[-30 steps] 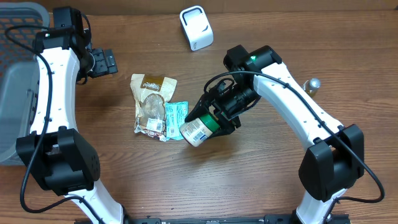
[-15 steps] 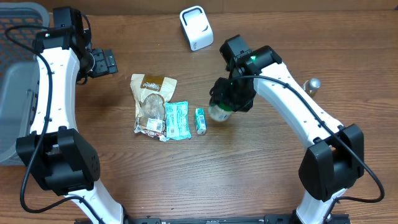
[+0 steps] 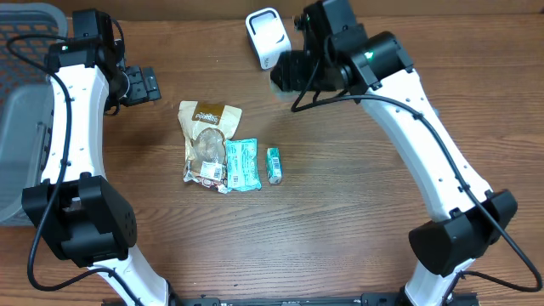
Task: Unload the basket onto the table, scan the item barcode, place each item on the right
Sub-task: 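Carry the tub up to the white scanner with the right gripper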
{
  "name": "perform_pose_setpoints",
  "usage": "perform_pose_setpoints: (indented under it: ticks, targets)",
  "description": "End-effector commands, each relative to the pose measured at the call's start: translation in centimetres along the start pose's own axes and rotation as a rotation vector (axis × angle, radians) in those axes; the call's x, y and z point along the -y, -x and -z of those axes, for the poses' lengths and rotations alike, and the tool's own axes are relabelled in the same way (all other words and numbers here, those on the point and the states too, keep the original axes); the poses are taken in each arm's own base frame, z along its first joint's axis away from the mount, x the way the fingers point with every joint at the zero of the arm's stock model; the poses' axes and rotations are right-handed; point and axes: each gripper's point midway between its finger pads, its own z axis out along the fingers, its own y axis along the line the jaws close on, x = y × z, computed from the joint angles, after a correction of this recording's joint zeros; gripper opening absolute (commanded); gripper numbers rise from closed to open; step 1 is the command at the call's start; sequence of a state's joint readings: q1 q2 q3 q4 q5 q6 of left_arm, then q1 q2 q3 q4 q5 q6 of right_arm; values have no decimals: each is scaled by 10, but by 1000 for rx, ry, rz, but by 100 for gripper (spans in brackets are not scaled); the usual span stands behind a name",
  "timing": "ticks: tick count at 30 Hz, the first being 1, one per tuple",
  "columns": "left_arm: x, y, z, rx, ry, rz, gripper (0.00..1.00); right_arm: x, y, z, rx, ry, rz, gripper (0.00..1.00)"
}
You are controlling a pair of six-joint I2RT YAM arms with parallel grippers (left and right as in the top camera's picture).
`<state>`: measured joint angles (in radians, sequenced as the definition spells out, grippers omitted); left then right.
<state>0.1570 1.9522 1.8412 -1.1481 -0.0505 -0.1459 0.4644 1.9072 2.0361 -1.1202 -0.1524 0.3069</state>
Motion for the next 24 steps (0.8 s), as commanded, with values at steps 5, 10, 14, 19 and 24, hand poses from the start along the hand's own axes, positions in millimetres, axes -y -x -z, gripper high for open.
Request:
perform_pose_setpoints:
  ticks: [5,10,14,19,24]
  targets:
    - [2,4,7,22,4,-24,100,-2,34,-18,131,-2,126,44]
    - [2,4,7,22,4,-24,99,13,69,-58,260,-72,127,40]
    - [2,4,7,22,4,-24,100,17,93,-91,357,-80,129,40]
    - [2,4,7,22,4,-24,99,17,112,-128,449,-49,135,40]
    - [2,4,7,22,4,-24,99,21,119,-160,502,-30,139,40]
